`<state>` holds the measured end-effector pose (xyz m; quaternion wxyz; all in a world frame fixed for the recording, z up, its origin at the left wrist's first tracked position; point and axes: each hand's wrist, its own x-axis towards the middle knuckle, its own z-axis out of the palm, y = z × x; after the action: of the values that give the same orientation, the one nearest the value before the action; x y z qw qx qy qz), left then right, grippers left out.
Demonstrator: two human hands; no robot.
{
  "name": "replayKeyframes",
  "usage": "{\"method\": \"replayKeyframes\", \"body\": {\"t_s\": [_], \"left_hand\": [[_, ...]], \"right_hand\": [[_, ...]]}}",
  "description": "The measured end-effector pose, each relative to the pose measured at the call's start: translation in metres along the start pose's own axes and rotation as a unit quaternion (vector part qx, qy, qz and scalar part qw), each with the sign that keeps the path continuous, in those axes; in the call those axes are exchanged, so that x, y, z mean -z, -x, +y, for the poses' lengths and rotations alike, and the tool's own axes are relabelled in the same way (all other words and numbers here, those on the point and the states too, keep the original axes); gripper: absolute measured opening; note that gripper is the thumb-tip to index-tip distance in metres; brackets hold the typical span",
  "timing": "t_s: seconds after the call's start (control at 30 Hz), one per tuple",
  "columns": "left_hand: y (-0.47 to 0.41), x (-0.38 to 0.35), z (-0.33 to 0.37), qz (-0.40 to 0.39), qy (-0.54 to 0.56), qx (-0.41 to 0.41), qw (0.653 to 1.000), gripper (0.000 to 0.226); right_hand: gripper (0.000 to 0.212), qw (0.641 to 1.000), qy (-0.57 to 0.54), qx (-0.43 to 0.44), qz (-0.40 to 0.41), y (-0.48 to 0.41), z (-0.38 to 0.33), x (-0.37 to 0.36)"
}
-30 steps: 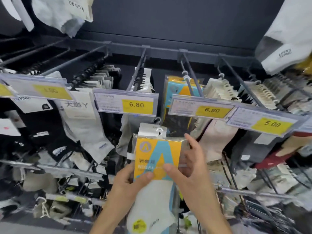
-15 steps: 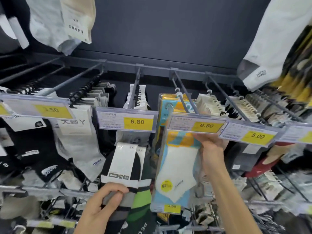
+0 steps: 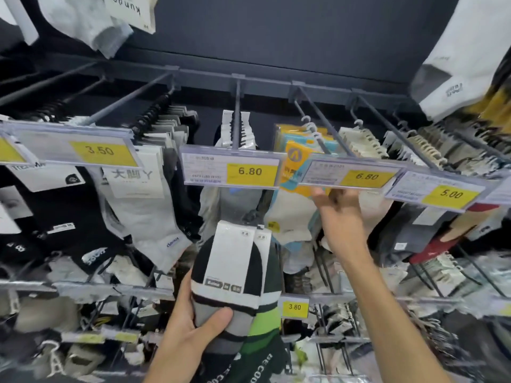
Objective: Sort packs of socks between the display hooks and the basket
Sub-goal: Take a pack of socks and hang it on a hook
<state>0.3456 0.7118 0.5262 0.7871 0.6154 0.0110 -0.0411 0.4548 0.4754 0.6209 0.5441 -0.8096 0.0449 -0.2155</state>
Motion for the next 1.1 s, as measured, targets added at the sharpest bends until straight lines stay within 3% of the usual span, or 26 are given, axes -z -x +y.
{"method": "replayKeyframes", "body": {"t_s": [0.17,0.33,0.43,0.5,0.63,0.83,0.9,1.0,1.03,1.1], "left_hand": [[0.012,-0.011,-0.004,0.009,0.019,0.03,0.999,0.08],[0.022,-0.046,-0.015,-0.021,0.023,0.034,0.999,0.072],[0.025,-0.08,-0.018,-0.028,0.048,0.071,0.996,0.059],[0.026,-0.104,-0.018,-0.128,0.032,0.047,0.99,0.061],[0.022,-0.146,-0.016,-0.269,0.033,0.086,0.959,0.082],[0.005,-0.231,-0.027,-0.385,0.008,0.101,0.917,0.083],[-0.001,-0.262,-0.035,-0.366,0.009,0.15,0.918,0.082],[-0.009,-0.313,-0.054,-0.271,0.024,0.261,0.926,0.107],[-0.013,-0.332,-0.06,-0.253,0.013,0.288,0.923,0.101],[-0.017,-0.368,-0.066,-0.235,-0.004,0.317,0.919,0.068]], "right_hand": [[0.062,0.996,-0.081,0.018,-0.037,0.099,0.008,0.013],[0.076,0.957,-0.165,-0.142,-0.193,0.156,-0.007,0.019],[0.079,0.963,-0.173,-0.165,-0.124,0.161,-0.002,0.045],[0.08,0.969,-0.169,-0.172,-0.054,0.16,0.005,0.067],[0.072,0.964,-0.191,-0.178,0.055,0.163,0.017,0.112],[0.065,0.967,-0.18,-0.131,0.122,0.156,0.041,0.187],[0.069,0.969,-0.175,-0.13,0.117,0.151,0.055,0.213],[0.069,0.975,-0.17,-0.12,0.079,0.138,0.078,0.254],[0.064,0.977,-0.173,-0.115,0.055,0.131,0.086,0.269],[0.06,0.98,-0.167,-0.111,0.016,0.116,0.103,0.302]]}}
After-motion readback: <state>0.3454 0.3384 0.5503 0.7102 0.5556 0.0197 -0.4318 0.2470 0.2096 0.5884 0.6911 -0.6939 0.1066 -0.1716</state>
